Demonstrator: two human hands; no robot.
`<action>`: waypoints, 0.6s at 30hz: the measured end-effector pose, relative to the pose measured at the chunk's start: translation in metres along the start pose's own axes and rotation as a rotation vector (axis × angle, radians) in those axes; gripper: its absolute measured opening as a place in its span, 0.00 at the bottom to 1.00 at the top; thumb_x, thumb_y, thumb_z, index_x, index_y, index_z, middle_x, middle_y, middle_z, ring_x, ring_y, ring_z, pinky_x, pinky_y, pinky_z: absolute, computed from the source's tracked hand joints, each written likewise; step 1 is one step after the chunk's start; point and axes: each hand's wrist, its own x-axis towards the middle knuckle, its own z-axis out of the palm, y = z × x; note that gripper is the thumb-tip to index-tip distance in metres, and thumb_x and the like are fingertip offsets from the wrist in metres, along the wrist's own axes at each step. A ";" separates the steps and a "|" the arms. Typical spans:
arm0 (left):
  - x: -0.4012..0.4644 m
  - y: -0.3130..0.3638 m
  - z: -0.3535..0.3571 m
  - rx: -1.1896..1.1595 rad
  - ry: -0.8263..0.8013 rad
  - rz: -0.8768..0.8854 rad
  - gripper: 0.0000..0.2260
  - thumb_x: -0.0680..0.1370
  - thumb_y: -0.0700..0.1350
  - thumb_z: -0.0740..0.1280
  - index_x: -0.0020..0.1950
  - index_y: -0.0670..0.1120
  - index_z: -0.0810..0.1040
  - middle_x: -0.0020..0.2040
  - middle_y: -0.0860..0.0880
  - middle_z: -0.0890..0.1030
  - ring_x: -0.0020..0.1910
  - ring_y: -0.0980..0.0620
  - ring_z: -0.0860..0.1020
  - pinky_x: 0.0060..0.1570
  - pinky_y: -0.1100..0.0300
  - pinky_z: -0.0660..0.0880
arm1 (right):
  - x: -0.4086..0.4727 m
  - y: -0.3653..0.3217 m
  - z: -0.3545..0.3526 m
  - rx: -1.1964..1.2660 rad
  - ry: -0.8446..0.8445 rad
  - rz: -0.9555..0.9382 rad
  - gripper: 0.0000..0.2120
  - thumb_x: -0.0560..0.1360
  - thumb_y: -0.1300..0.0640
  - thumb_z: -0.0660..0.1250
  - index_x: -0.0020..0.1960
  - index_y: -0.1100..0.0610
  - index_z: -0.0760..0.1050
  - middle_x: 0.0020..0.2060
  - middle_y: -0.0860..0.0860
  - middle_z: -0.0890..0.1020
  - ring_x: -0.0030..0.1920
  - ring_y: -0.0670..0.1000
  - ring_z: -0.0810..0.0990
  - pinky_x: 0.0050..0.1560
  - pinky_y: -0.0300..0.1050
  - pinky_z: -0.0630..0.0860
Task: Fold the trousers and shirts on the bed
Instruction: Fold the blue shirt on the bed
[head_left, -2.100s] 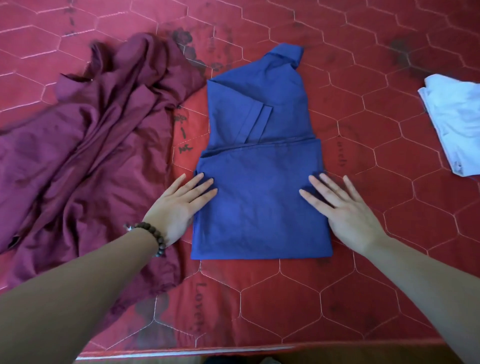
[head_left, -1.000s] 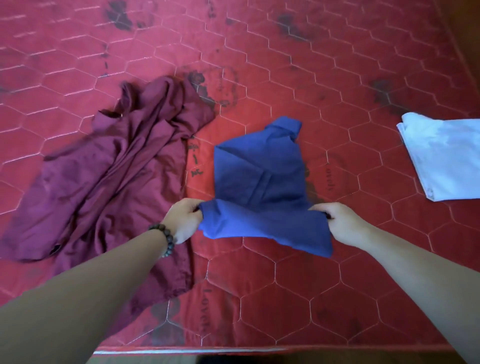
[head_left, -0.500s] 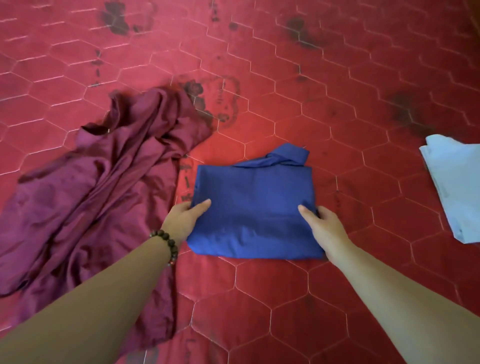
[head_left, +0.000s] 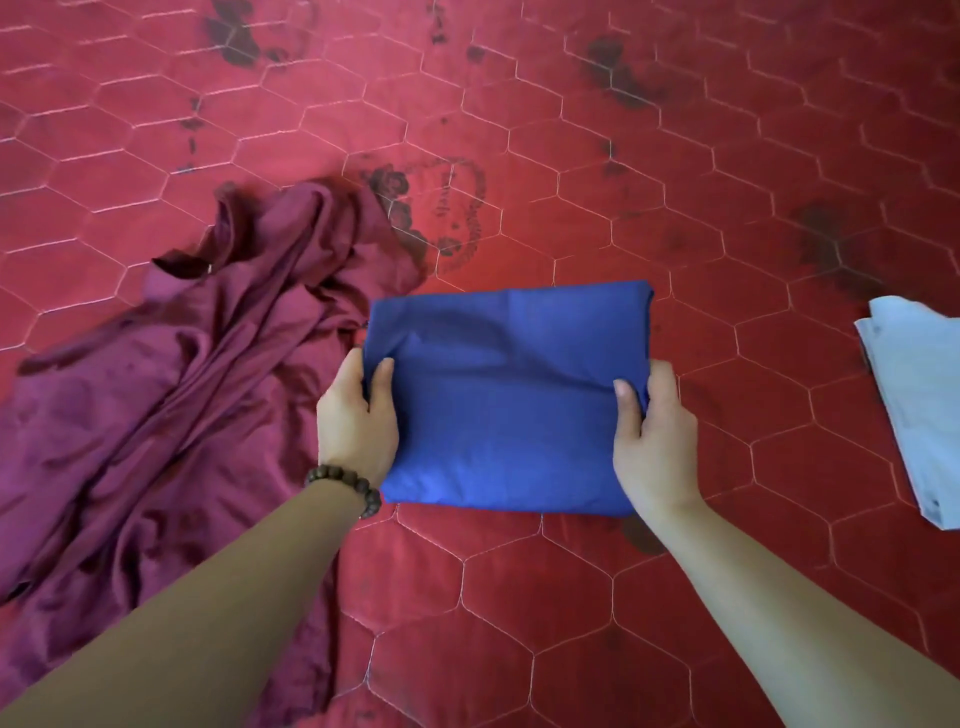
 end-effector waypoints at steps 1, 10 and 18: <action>0.004 -0.003 0.003 0.022 -0.016 -0.036 0.09 0.80 0.45 0.62 0.42 0.44 0.70 0.32 0.53 0.72 0.31 0.57 0.68 0.33 0.60 0.60 | 0.007 0.002 0.004 -0.013 0.001 0.033 0.04 0.81 0.57 0.59 0.47 0.52 0.65 0.33 0.40 0.74 0.34 0.39 0.75 0.31 0.29 0.67; 0.012 -0.037 0.015 0.223 -0.224 -0.149 0.15 0.79 0.45 0.63 0.37 0.39 0.66 0.29 0.46 0.70 0.33 0.41 0.68 0.32 0.57 0.54 | 0.012 0.045 0.031 -0.142 -0.069 0.328 0.15 0.81 0.52 0.59 0.39 0.59 0.65 0.29 0.50 0.71 0.29 0.50 0.69 0.31 0.46 0.62; -0.005 -0.015 0.011 0.649 -0.020 0.009 0.11 0.77 0.49 0.63 0.52 0.42 0.73 0.49 0.39 0.77 0.47 0.38 0.76 0.42 0.48 0.69 | 0.013 0.019 0.022 -0.372 0.166 0.059 0.14 0.79 0.53 0.62 0.59 0.61 0.71 0.55 0.58 0.76 0.55 0.60 0.75 0.51 0.53 0.72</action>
